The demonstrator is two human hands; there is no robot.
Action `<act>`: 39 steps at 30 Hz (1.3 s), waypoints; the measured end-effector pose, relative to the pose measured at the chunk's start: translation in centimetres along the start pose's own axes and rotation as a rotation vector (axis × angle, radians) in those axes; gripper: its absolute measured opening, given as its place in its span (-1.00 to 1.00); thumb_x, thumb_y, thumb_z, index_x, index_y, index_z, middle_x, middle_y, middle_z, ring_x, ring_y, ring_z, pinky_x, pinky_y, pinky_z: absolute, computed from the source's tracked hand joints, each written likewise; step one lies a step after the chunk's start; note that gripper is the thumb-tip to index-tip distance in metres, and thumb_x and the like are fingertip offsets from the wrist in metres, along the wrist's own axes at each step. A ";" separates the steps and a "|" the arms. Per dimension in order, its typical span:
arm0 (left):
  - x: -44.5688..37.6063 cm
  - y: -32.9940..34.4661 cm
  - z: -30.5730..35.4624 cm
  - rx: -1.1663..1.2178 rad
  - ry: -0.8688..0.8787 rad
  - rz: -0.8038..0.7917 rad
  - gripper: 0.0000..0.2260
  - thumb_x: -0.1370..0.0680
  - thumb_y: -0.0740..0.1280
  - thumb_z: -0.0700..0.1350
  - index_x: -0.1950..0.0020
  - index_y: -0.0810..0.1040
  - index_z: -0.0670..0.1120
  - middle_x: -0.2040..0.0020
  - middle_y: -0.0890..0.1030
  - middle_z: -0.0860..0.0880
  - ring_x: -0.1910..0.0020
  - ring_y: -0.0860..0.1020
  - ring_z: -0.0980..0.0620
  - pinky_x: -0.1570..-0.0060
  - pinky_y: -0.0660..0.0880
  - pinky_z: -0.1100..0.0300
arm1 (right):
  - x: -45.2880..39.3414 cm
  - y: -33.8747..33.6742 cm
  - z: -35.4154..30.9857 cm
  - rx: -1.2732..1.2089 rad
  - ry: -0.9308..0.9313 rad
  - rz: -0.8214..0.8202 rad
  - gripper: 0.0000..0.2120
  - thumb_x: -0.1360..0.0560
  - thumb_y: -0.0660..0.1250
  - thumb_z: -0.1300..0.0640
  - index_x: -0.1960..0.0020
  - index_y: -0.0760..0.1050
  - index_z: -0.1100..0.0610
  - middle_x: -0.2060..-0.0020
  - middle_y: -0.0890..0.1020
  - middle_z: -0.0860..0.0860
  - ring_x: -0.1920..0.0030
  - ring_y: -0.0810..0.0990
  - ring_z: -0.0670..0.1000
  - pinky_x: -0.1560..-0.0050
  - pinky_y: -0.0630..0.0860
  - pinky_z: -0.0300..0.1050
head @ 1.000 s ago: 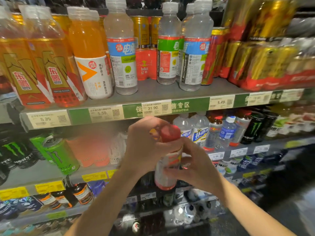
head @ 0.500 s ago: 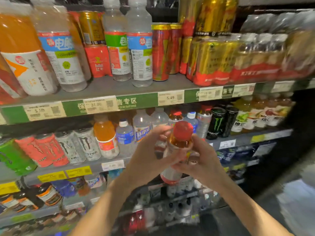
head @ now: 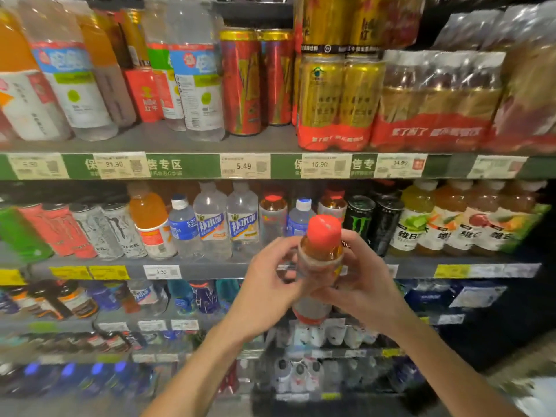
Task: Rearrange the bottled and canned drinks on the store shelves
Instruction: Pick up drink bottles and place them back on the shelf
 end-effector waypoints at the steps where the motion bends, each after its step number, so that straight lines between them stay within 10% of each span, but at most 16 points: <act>1: 0.0 0.3 -0.4 -0.030 -0.002 0.007 -0.62 -0.40 0.59 -0.05 -0.19 0.62 0.08 -0.09 0.63 0.08 -0.10 0.60 0.13 0.02 0.55 0.28 | 0.0 -0.3 0.1 -0.004 -0.001 -0.010 -0.29 -0.31 0.62 0.06 -0.38 0.41 0.06 -0.08 0.69 0.07 -0.12 0.66 0.16 0.00 0.59 0.39; 11: -2.1 2.7 -0.7 -0.136 0.018 -0.014 -0.64 -0.42 0.58 -0.21 -0.18 0.64 -0.02 -0.08 0.64 0.07 -0.04 0.61 0.09 0.11 0.54 0.33 | 0.1 -3.0 -0.5 0.115 -0.018 -0.011 -0.43 -0.35 0.62 0.11 -0.28 0.46 0.04 -0.01 0.70 -0.09 0.02 0.69 -0.07 0.14 0.58 -0.24; 21: -4.5 6.1 -2.4 -0.121 -0.067 -0.256 -0.77 -0.49 0.46 0.08 -0.11 0.57 0.07 0.19 0.59 0.28 0.17 0.54 0.24 0.14 0.46 0.34 | 1.6 -6.4 1.3 0.335 0.107 0.096 -0.24 -0.23 0.70 0.15 -0.24 0.39 -0.29 0.02 0.66 -0.37 0.03 0.67 -0.24 0.10 0.58 -0.35; 25: -4.8 8.3 -2.8 -0.186 -0.050 -0.280 -0.70 -0.44 0.43 0.21 -0.09 0.58 0.11 0.04 0.61 0.11 0.03 0.56 0.08 0.03 0.56 0.04 | 2.3 -8.4 2.6 0.305 0.131 0.120 -0.25 -0.23 0.70 0.14 -0.26 0.41 -0.27 0.00 0.68 -0.30 0.00 0.68 -0.21 0.06 0.63 -0.27; 31: -6.5 11.7 -2.8 -0.174 -0.040 -0.213 -0.68 -0.54 0.29 0.19 -0.11 0.61 0.01 0.04 0.62 0.18 0.06 0.58 0.27 0.08 0.52 0.32 | 2.1 -12.4 3.7 0.292 0.121 0.132 -0.26 -0.23 0.69 0.10 -0.22 0.38 -0.31 0.03 0.65 -0.36 0.01 0.65 -0.27 0.08 0.59 -0.35; 39: -11.6 14.6 -2.1 -0.716 0.101 0.024 -0.55 -0.56 0.42 -0.03 -0.42 0.44 -0.11 -0.38 0.46 -0.02 -0.35 0.45 0.02 -0.36 0.34 0.21 | 1.9 -19.2 5.0 0.299 0.116 0.104 -0.32 -0.25 0.67 0.21 -0.17 0.42 -0.24 0.05 0.66 -0.35 0.05 0.67 -0.23 0.06 0.64 -0.26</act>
Point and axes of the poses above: each hand's wrist, its own x-axis away from the middle knuckle, its own y-axis out of the palm, z = x × y, the point moved 8 cm from there along -x, towards the middle knuckle
